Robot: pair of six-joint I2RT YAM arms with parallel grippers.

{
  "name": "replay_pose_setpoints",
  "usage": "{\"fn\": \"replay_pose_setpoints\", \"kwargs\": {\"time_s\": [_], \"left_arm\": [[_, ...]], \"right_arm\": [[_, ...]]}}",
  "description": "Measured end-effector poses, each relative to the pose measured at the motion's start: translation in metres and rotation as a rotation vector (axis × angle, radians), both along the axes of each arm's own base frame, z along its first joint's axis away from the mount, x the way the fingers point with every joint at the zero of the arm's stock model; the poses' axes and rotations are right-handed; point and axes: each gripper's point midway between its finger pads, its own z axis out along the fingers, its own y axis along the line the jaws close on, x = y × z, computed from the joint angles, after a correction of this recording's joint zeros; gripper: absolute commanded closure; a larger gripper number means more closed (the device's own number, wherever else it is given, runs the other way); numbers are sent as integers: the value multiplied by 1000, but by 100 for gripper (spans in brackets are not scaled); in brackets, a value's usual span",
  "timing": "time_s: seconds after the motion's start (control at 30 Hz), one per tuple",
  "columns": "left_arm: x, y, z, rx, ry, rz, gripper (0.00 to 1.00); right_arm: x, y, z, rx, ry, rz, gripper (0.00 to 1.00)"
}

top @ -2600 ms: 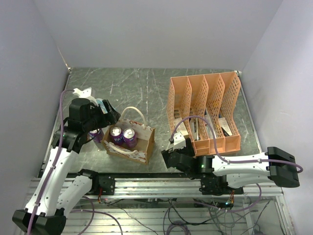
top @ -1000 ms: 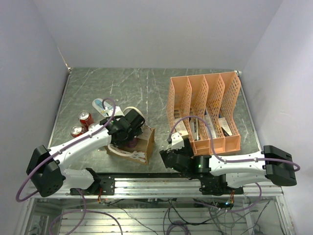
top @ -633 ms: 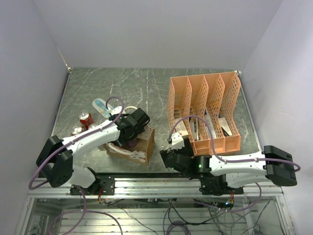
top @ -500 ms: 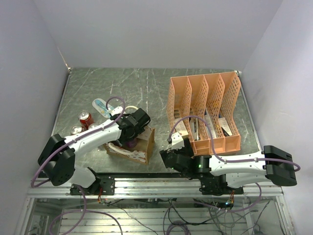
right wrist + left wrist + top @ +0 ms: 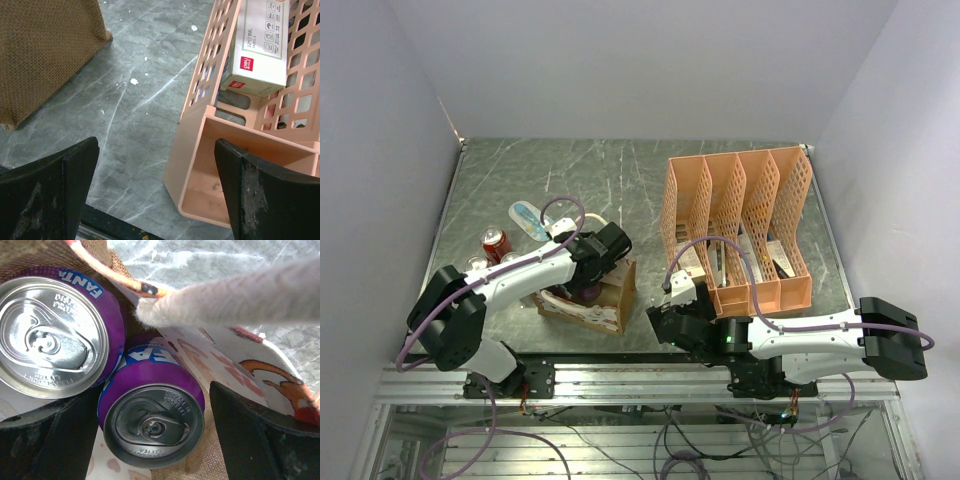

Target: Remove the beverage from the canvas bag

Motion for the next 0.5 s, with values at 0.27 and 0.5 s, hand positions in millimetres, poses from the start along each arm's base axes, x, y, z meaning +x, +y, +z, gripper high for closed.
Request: {"fn": "replay_pose_setpoints", "kwargs": {"time_s": [0.27,0.5], "left_arm": [[-1,2,-7,8,-1,2,12],[-2,4,-10,13,3,0,30]], "right_arm": [[0,0,0,3,1,-3,0],[0,0,0,2,0,-3,0]]}}
